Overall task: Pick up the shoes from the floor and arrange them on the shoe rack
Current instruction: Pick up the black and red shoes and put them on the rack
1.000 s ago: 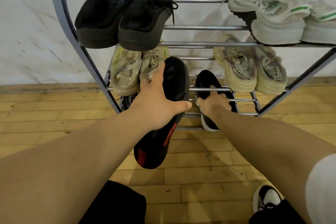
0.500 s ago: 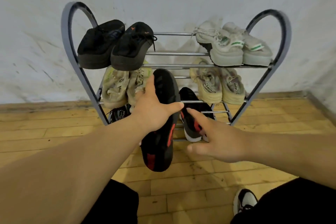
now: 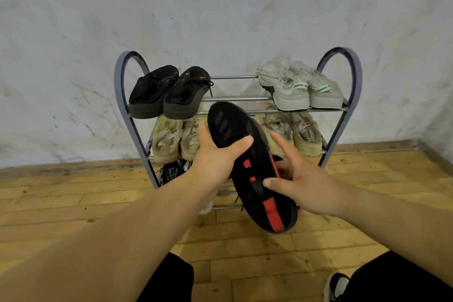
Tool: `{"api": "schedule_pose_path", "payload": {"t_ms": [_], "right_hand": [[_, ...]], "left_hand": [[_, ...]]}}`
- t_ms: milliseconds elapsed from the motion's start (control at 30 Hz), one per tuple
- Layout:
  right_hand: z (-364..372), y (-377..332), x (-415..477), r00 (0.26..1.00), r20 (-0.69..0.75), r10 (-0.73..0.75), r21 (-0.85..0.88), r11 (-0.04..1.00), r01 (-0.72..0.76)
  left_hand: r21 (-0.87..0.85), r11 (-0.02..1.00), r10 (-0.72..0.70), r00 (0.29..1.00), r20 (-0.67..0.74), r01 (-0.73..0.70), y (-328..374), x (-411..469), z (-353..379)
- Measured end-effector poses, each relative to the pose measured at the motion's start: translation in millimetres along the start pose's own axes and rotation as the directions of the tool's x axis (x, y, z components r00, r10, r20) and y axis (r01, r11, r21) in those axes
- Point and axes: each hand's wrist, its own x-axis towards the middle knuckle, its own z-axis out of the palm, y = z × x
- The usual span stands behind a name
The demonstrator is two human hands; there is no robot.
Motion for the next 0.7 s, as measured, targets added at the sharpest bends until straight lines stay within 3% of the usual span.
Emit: {"api": "schedule_pose_path", "payload": {"t_ms": [167, 333, 533, 633, 700], "right_hand": [[-23.0, -15.6, -1.2, 0.994, -0.106, 0.027, 0.205, 0.979, -0.005], [-30.4, -22.2, -2.3, 0.993, -0.113, 0.046, 0.193, 0.981, -0.024], [-28.6, -16.8, -8.3, 0.991, 0.137, -0.010, -0.209, 0.977, 0.039], [-33.7, -9.7, -8.1, 0.989, 0.146, -0.018, -0.293, 0.954, 0.060], [-52.6, -12.6, -10.6, 0.987, 0.155, 0.048, -0.316, 0.949, 0.004]], "left_hand": [[0.043, 0.990, 0.124, 0.971, 0.204, -0.135, 6.5, -6.2, -18.5], [-0.013, 0.992, 0.130, 0.981, 0.146, -0.129, 10.6, -2.1, -19.6], [0.002, 1.000, 0.019, 1.000, -0.007, -0.019, 6.4, -1.4, -15.4], [0.087, 0.996, -0.009, 0.997, 0.071, 0.003, 7.6, -5.5, -17.8], [0.208, 0.978, -0.068, 0.977, 0.201, 0.025, 10.8, -11.7, -22.4]]}}
